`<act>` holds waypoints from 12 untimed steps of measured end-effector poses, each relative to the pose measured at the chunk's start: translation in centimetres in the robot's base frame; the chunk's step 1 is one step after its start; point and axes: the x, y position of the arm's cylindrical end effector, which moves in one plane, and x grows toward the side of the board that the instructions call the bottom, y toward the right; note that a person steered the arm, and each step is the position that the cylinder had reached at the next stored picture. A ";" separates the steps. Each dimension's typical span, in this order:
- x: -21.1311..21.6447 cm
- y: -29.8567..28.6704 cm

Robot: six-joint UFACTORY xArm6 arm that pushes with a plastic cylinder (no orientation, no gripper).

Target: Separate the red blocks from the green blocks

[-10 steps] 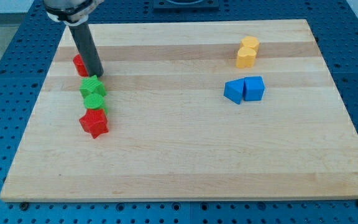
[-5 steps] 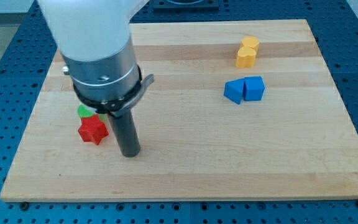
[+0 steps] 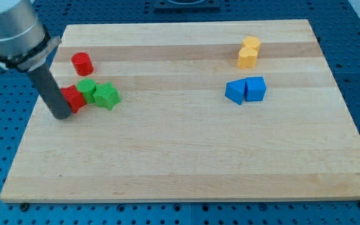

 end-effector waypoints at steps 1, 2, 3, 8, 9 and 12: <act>-2.0 0.0; -1.2 1.0; 0.5 2.7; -3.3 -1.0; -3.6 -2.1; -9.0 0.4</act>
